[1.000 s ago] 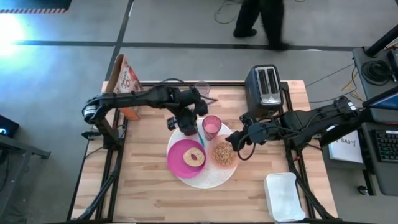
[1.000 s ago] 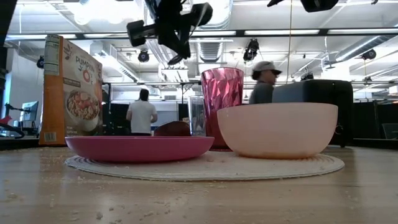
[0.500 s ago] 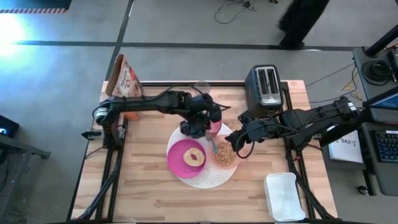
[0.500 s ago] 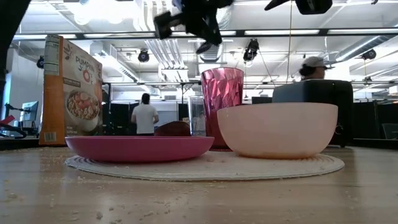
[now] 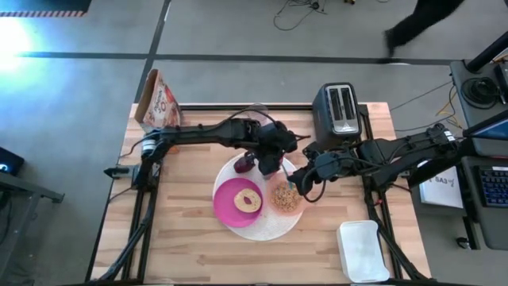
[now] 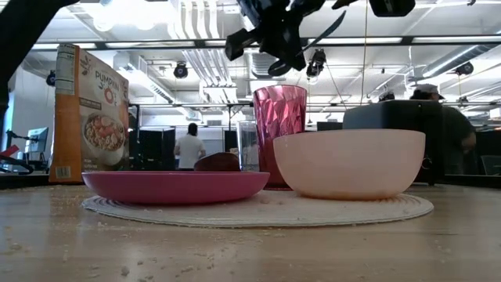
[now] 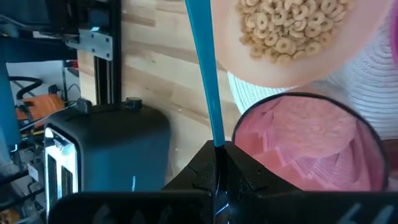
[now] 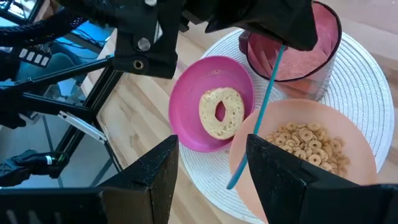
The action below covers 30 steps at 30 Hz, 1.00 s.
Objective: Arrange a breakfast setting
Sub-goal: Put the blue spoon to the right of the white tablemat
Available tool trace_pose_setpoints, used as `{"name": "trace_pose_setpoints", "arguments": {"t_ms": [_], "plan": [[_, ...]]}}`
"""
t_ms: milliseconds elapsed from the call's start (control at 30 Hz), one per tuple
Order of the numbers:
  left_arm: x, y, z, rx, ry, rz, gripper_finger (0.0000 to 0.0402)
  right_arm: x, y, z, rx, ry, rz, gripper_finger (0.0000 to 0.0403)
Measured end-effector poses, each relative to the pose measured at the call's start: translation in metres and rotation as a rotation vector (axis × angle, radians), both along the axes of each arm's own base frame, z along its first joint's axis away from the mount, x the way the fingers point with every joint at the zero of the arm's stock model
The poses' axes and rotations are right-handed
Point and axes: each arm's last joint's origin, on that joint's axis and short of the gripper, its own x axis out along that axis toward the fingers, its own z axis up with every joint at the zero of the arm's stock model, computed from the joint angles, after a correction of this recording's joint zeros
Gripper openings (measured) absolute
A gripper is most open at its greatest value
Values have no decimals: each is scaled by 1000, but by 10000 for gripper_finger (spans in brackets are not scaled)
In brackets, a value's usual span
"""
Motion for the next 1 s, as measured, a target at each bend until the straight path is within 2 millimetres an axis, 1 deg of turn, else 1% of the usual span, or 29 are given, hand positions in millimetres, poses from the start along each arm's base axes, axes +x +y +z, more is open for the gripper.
{"name": "trace_pose_setpoints", "arguments": {"t_ms": [367, 500, 633, 733, 900, 1000], "plan": [[4, -3, 4, 36, -51, 8, 0, 14, 3, -15, 6, 63, 11, 178], [5, -3, 7, 41, -63, 9, 0, 16, 3, -17, 7, 69, 11, 178], [5, -3, 8, 42, -69, 7, 0, 15, 3, -16, 10, 67, 9, 169], [3, -3, 7, 44, -40, 9, 0, 14, 3, -16, 25, 69, 10, 157], [2, 1, 1, 66, -19, 39, 0, 12, 3, -4, 1, 31, 29, 149], [2, 1, 1, 69, -18, 41, 0, 11, 2, -3, -4, 37, 28, 150]]}}
